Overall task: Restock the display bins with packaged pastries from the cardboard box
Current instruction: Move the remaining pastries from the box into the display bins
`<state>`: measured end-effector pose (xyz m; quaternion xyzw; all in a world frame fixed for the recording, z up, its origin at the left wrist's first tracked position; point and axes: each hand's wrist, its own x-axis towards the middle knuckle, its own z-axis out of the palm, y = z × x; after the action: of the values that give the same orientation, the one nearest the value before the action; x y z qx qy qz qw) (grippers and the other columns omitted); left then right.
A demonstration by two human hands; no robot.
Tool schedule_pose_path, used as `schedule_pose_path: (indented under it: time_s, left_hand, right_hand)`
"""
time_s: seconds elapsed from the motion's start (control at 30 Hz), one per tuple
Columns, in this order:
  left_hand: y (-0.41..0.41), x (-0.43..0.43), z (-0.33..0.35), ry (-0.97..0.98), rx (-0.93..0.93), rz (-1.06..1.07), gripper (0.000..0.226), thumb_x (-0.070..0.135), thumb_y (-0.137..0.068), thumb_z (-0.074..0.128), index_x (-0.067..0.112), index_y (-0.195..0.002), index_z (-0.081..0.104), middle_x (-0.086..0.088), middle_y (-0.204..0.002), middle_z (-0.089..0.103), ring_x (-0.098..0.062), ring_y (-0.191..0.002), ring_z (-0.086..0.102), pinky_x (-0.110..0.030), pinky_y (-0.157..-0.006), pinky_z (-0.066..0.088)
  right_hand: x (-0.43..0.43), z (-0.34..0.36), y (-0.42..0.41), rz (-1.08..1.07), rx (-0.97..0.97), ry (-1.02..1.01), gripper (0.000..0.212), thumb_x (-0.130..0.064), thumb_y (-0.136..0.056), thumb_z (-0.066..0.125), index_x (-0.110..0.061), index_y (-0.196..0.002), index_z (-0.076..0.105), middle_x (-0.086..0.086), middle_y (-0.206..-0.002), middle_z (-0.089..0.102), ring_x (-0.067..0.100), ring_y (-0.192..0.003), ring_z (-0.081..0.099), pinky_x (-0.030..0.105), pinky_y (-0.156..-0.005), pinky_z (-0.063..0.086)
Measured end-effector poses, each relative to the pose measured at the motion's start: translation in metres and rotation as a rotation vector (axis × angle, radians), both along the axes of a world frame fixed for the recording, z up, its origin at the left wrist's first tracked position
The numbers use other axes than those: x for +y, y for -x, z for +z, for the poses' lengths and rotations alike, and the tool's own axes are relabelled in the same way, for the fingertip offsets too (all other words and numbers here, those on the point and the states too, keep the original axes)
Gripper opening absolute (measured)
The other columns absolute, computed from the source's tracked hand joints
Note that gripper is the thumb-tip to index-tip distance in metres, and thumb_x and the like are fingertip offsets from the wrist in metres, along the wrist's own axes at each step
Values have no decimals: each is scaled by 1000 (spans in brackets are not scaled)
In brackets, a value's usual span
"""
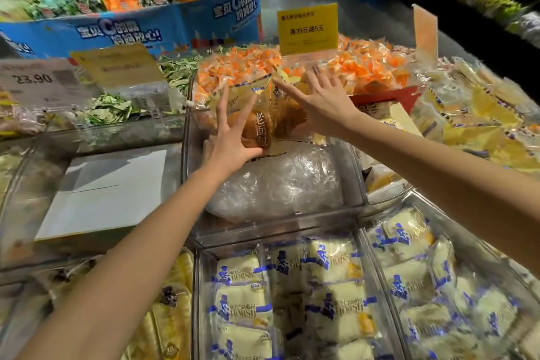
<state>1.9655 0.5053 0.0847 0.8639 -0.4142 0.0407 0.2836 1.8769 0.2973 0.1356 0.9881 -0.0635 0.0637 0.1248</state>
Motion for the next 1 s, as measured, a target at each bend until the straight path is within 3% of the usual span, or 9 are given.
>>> schedule_pose_path:
  time_s: [0.07,0.13,0.2,0.3,0.4,0.5,0.67,0.83,1.0]
  left_hand:
    - [2,-1,-2,-53,-40,25,105,18,-76,81,44,-153,15,0,-161,-23,-27,-141,33,-12,-76,40]
    - [-5,-3,-2,-13,-35,30,101,13,-75,81,42,-152,22,0,-162,-18,-29,-138,37,-20,-80,46]
    - [-15,-2,-5,32,-26,-7,100,6,-72,82,40,-150,28,-2,-162,-14,-32,-141,30,-38,-89,55]
    - [-23,0,-10,33,-64,-24,102,3,-69,83,38,-149,31,-4,-163,-11,-29,-142,24,-45,-86,57]
    - [-20,1,-8,45,-50,-20,100,3,-71,81,39,-149,31,-2,-162,-11,-11,-141,12,-30,-80,55]
    - [-18,1,-5,33,-40,-3,99,5,-72,81,41,-149,30,1,-162,-11,-26,-139,31,-34,-70,58]
    - [-25,3,-8,20,-56,-20,100,9,-73,82,43,-149,26,2,-162,-11,-30,-144,25,-33,-66,58]
    - [-34,7,-8,8,-44,-60,100,13,-71,85,42,-149,28,1,-162,-9,-32,-145,22,-33,-87,51]
    - [-40,5,-3,-81,-83,-51,107,11,-69,84,47,-148,21,6,-160,-10,-37,-135,38,-42,-71,58]
  right_hand:
    - [-2,8,-3,18,51,-48,103,-53,-82,68,-45,-152,-7,34,-147,27,48,-136,32,59,-108,31]
    - [-7,17,-4,29,43,-194,94,-44,-85,69,-45,-153,4,29,-137,39,40,-115,52,49,-94,49]
    - [-12,23,-4,57,-12,-345,79,-41,-87,67,-40,-152,23,21,-122,51,27,-91,57,39,-78,55]
    - [-21,28,-5,145,-104,-480,50,-25,-91,66,-23,-139,51,14,-118,64,28,-96,64,43,-86,55]
    - [-29,37,-6,154,-205,-528,32,-6,-96,57,-14,-126,64,9,-121,67,25,-104,66,41,-94,53]
    - [-33,43,-4,149,-226,-572,29,-4,-97,54,-12,-121,68,8,-120,68,16,-101,64,32,-94,51]
    - [-39,45,-5,196,-181,-621,28,-4,-97,55,-14,-119,69,4,-117,69,7,-96,58,20,-86,45]
    - [-44,53,-5,163,-95,-714,32,1,-95,55,-17,-116,70,-5,-111,65,8,-98,60,19,-85,48]
    - [-44,63,-1,188,-69,-714,34,2,-93,57,-20,-115,70,-9,-110,64,10,-98,60,17,-84,48]
